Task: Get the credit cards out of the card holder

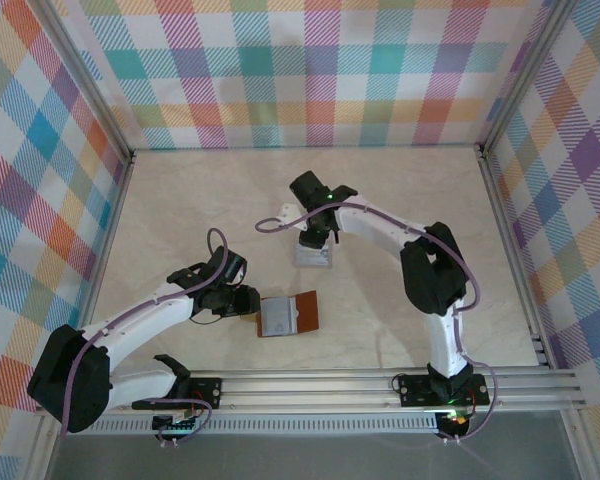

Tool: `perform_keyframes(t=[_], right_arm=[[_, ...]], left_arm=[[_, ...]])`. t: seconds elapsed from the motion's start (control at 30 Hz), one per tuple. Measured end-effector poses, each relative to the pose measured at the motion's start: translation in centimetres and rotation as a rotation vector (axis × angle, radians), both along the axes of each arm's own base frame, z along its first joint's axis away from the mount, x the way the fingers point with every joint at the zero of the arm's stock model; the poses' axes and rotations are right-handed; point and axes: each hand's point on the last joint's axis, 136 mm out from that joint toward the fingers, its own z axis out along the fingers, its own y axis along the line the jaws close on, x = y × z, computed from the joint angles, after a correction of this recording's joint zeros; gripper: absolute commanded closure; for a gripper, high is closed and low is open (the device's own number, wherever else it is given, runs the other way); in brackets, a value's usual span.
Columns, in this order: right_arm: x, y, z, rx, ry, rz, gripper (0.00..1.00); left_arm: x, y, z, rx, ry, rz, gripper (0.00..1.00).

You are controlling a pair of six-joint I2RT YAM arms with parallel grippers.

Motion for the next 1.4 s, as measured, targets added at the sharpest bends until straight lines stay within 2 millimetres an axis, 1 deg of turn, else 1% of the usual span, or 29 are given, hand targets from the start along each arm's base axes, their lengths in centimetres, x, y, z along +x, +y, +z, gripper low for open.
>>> perform_keyframes(t=[0.1, 0.17, 0.23, 0.3, 0.4, 0.5, 0.63, 0.73, 0.83, 1.0, 1.13, 1.23, 1.4], right_arm=[[-0.6, 0.5, 2.7, 0.087, -0.012, -0.053, 0.46], [-1.5, 1.1, 4.3, 0.168, 0.009, -0.097, 0.46], [-2.7, 1.6, 5.4, 0.254, 0.052, -0.150, 0.46], [-4.1, 1.8, 5.7, 0.326, 0.111, -0.208, 0.47], [-6.6, 1.8, 4.6, 0.431, 0.242, -0.334, 0.50], [-8.9, 1.8, 2.5, 0.495, 0.389, -0.470, 0.54], [-11.2, 1.8, 0.3, 0.540, 0.551, -0.636, 0.58], [-12.6, 1.8, -0.5, 0.571, 0.649, -0.745, 0.64], [-13.8, 2.4, -1.1, 0.599, 0.750, -0.834, 0.68], [-16.3, 3.9, -1.4, 0.602, 0.861, -0.887, 0.74], [-17.6, 5.4, -1.4, 0.606, 0.913, -0.893, 0.77], [-18.5, 6.3, -2.1, 0.594, 0.950, -0.909, 0.78], [-19.9, 7.8, -3.9, 0.549, 0.996, -0.935, 0.80]], left_arm=[[-0.1, -0.1, 0.0, -0.008, 0.006, 0.001, 0.65], [-0.2, -0.3, 0.1, -0.020, 0.012, 0.000, 0.68], [-0.3, -0.5, 0.1, -0.031, 0.020, -0.002, 0.71], [-0.4, -0.7, -0.1, -0.035, 0.031, -0.006, 0.74], [-0.5, -1.0, -0.4, -0.042, 0.057, -0.011, 0.77], [-0.3, -1.5, -0.6, -0.061, 0.067, -0.019, 0.79], [-0.3, -1.8, -1.1, -0.064, 0.086, -0.024, 0.82], [-0.1, -2.0, -1.9, -0.057, 0.104, -0.024, 0.86], [-0.1, -1.9, -2.7, -0.046, 0.122, -0.021, 0.88], [0.2, -1.6, -3.3, -0.045, 0.129, -0.004, 0.90], [0.1, -1.3, -3.8, -0.050, 0.137, 0.007, 0.90], [-0.4, -1.0, -4.4, -0.056, 0.148, 0.010, 0.90], [-0.4, -1.1, -4.4, -0.073, 0.133, 0.010, 0.90]])
